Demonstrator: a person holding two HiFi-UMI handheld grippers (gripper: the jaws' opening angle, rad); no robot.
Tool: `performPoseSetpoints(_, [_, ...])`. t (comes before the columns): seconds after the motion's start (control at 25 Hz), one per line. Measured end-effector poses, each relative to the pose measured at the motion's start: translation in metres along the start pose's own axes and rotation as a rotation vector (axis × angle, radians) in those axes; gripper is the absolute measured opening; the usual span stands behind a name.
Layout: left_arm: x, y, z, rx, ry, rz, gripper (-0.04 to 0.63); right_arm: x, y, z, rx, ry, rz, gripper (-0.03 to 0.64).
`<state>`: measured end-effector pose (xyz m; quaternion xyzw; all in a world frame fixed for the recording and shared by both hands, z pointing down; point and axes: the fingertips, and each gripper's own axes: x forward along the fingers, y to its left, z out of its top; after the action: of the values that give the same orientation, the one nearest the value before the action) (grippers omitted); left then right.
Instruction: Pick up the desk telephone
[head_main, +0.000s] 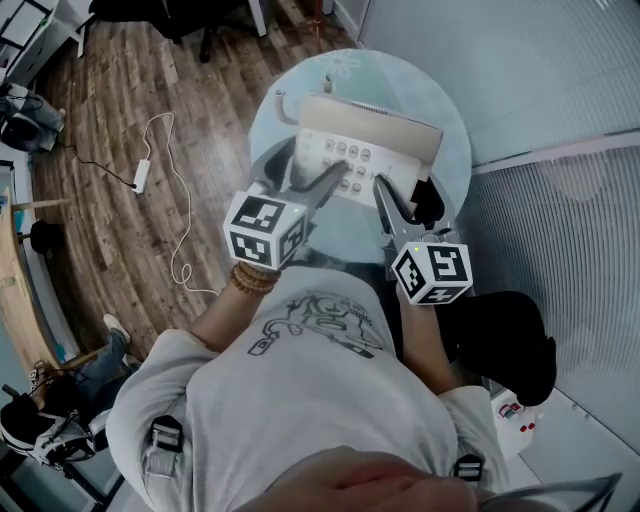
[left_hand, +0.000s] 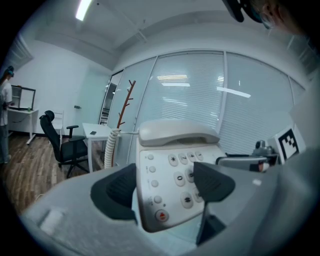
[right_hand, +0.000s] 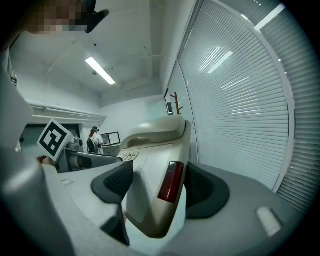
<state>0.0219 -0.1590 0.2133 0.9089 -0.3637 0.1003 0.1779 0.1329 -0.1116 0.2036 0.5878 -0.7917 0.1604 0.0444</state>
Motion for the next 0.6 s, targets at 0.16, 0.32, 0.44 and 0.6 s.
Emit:
performPoseSetpoints(0.16, [-0.001,-0.003,0.006,-0.001,-0.013,-0.004,0.356,-0.003,0.000,0.008,-0.007,-0.016,-0.009,0.318])
performPoseSetpoints(0.32, [0.001,-0.006,0.008,-0.002,-0.017,-0.007,0.356,-0.004,-0.003,0.010,-0.015,-0.020,-0.012,0.314])
performPoseSetpoints(0.44, [0.004,-0.009,0.005,-0.007,-0.014,-0.008,0.356,-0.007,-0.006,0.009,-0.013,-0.020,-0.016,0.314])
performPoseSetpoints(0.6, [0.008,-0.013,0.002,-0.002,-0.007,-0.010,0.356,-0.009,-0.012,0.005,-0.001,-0.018,-0.021,0.314])
